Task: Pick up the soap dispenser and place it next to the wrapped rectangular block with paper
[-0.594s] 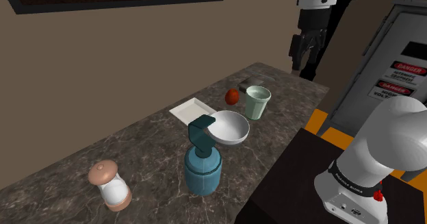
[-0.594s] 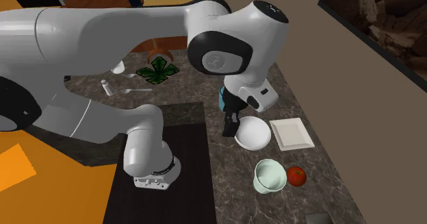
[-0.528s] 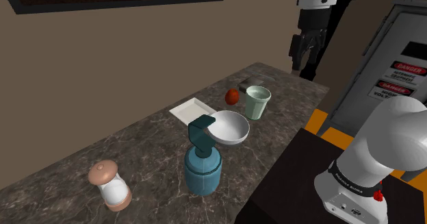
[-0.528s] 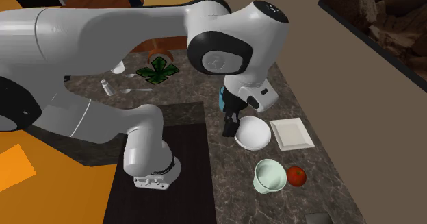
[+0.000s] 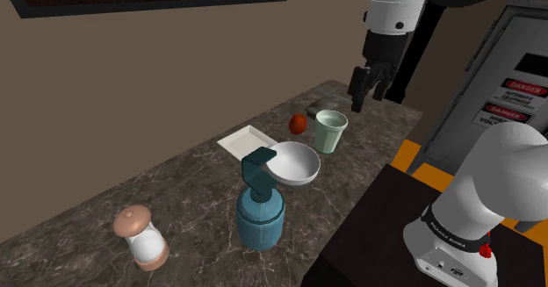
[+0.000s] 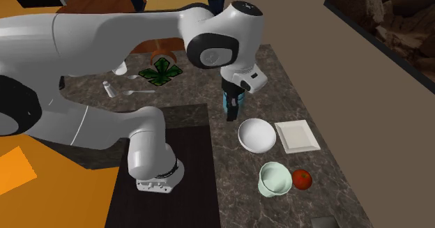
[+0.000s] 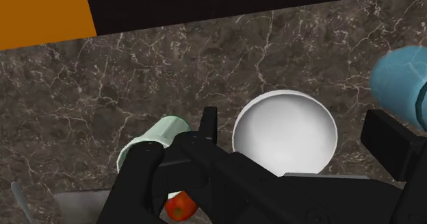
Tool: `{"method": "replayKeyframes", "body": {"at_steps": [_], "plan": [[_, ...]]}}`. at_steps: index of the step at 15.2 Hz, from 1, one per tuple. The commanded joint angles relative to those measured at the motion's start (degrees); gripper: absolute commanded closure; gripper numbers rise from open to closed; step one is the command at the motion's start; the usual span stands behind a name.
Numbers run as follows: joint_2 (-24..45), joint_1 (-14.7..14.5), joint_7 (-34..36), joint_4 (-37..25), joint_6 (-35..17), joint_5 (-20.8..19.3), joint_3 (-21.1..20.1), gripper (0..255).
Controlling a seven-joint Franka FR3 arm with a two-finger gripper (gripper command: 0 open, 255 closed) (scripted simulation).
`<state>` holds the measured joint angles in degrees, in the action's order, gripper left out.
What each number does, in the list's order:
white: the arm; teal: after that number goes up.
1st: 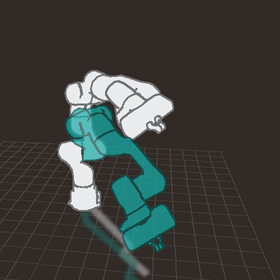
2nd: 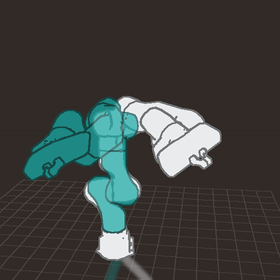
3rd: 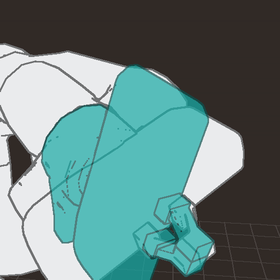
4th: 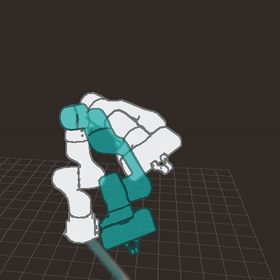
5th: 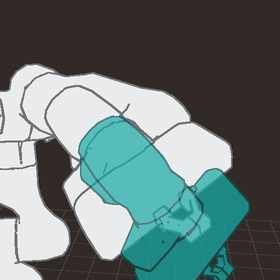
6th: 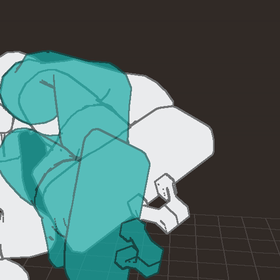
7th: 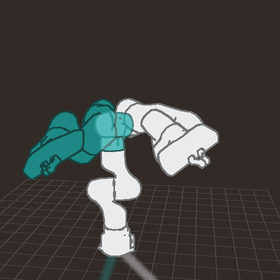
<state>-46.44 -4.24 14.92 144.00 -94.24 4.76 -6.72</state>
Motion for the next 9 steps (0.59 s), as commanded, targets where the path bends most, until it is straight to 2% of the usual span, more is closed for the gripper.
{"method": "replayKeyframes", "body": {"at_steps": [1, 9], "plan": [[0.41, -1.37, 2.03, 1.34, -3.91, 1.77, -2.7, 0], [4.13, -5.88, 9.98, 4.39, -18.83, 6.69, -14.04, 0]]}}
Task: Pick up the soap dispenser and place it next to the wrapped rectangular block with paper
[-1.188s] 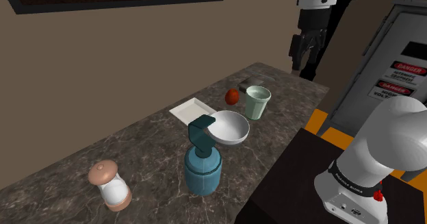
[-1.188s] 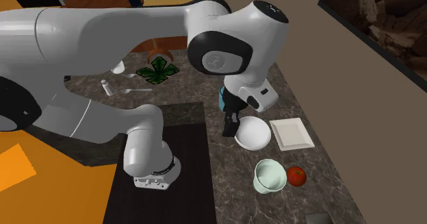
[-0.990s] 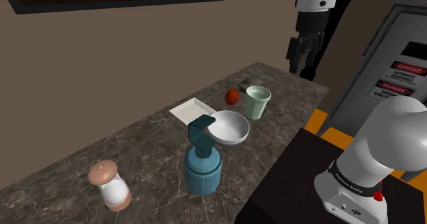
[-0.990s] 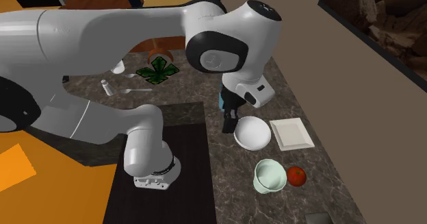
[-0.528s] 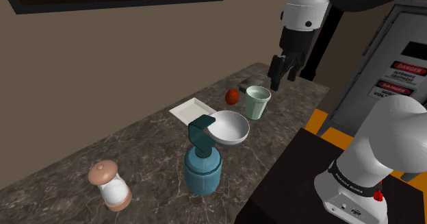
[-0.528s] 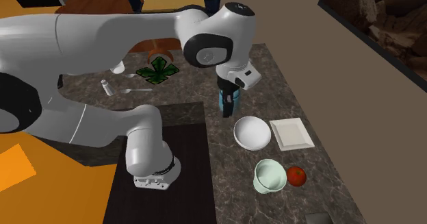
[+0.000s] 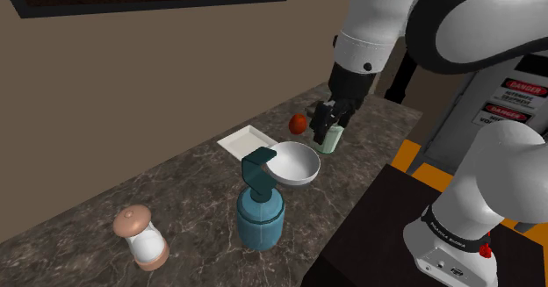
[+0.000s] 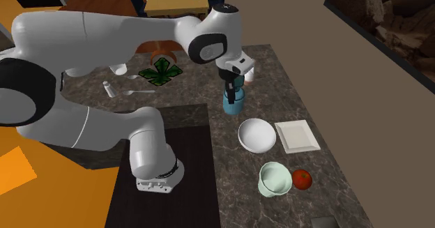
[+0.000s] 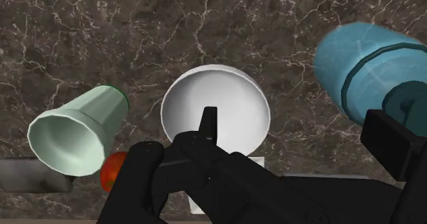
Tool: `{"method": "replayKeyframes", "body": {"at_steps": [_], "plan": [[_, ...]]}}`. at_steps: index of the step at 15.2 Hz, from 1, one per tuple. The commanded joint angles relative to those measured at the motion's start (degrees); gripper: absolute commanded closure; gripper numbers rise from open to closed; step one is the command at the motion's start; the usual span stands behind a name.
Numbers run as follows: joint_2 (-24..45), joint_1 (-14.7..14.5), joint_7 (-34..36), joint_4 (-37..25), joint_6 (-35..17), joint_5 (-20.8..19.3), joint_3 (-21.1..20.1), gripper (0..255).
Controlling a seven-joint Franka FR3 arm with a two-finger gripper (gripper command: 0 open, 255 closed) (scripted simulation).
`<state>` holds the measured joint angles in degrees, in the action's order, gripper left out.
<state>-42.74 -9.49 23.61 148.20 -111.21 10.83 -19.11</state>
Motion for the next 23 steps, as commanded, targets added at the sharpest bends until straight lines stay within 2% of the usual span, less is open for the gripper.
{"method": "replayKeyframes", "body": {"at_steps": [1, 6, 11, 19, 23], "plan": [[1.33, -0.99, 2.37, 0.23, -3.81, 0.95, -3.18, 0], [6.95, -1.44, 8.28, -0.73, -13.49, 1.1, -11.44, 0], [14.12, 1.1, 15.9, -3.58, -22.56, -2.44, -21.11, 0], [19.79, 4.61, 18.68, -1.9, -30.02, -5.62, -25.08, 0], [19.8, 4.61, 18.68, -1.9, -30.02, -5.62, -25.07, 0]]}}
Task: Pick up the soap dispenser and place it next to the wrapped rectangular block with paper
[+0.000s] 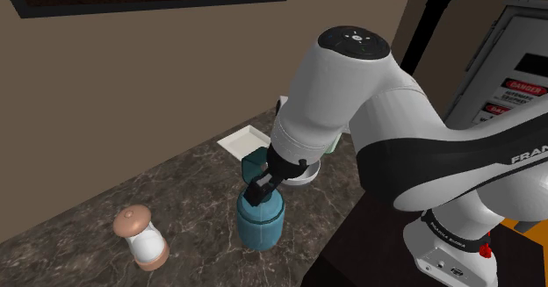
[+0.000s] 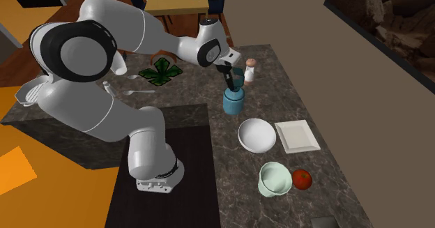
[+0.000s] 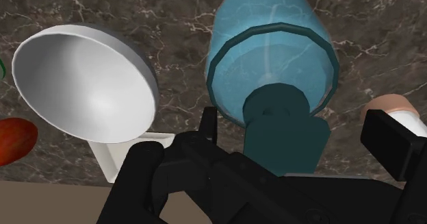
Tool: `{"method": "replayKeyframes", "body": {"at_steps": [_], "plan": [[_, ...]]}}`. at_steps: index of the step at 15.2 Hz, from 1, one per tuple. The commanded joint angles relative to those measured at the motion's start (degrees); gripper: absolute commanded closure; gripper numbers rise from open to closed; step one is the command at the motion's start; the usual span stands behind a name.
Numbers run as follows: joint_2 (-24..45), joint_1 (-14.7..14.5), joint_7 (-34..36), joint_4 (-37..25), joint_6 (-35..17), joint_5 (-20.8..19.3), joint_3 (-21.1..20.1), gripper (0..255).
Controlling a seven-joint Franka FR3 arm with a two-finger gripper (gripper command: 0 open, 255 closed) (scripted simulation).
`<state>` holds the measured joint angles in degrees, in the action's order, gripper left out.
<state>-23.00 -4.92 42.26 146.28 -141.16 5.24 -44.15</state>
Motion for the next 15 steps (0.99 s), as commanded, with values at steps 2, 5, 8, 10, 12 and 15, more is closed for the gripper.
{"method": "replayKeyframes", "body": {"at_steps": [2, 5, 8, 10, 12, 15], "plan": [[0.05, 0.03, 0.03, 0.01, -0.07, -0.03, -0.03, 0], [0.04, 0.03, 0.02, 0.02, -0.06, -0.03, -0.03, 255], [0.05, 0.03, 0.03, 0.02, -0.07, -0.03, -0.04, 255], [0.05, 0.03, 0.03, 0.02, -0.08, -0.03, -0.03, 255], [0.04, 0.03, 0.03, 0.04, -0.08, -0.03, -0.03, 255], [-0.47, -0.27, -0.36, -0.38, 0.81, 0.28, 0.41, 255]]}}
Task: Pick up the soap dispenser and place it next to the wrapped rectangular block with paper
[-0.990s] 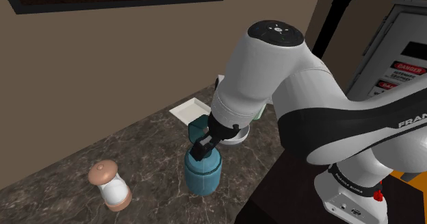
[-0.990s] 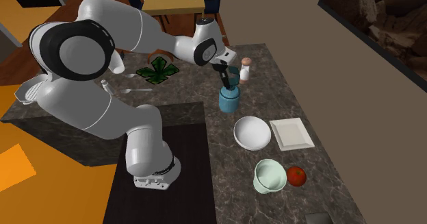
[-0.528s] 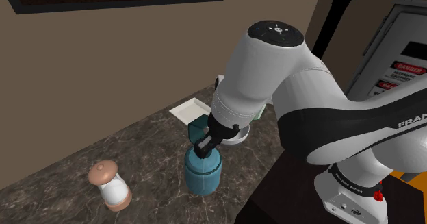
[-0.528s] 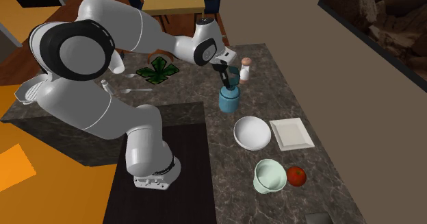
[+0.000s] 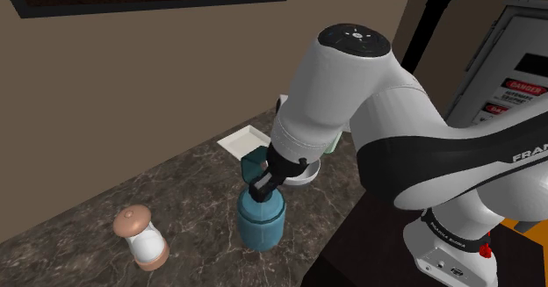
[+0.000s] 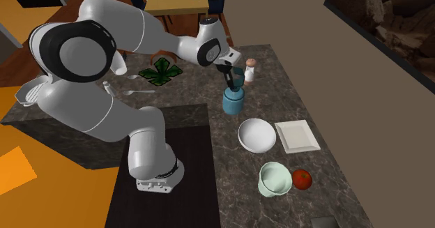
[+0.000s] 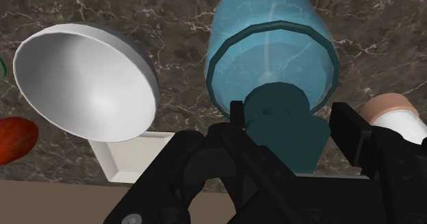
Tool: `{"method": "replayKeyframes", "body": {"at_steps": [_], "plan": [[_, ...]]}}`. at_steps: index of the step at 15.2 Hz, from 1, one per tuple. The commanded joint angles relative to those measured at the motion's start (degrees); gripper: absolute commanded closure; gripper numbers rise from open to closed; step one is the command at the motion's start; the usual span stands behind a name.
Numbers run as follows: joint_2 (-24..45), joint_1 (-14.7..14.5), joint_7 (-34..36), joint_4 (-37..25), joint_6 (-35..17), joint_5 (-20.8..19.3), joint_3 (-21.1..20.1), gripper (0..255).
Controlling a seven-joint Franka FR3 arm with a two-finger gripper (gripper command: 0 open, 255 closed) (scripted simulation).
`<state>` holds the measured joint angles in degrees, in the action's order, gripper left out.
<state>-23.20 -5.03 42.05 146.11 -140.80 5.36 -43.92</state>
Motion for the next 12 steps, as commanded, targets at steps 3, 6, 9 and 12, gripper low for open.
{"method": "replayKeyframes", "body": {"at_steps": [3, 6, 9, 12], "plan": [[-1.72, -0.93, -1.17, -1.48, 3.08, 0.92, 1.43, 255], [-3.0, -1.51, -2.04, -2.85, 5.66, 1.47, 2.55, 255], [-4.13, -1.94, -2.79, -4.33, 8.21, 1.85, 3.56, 255], [-5.1, -2.26, -3.44, -5.9, 10.7, 2.09, 4.49, 255]]}}
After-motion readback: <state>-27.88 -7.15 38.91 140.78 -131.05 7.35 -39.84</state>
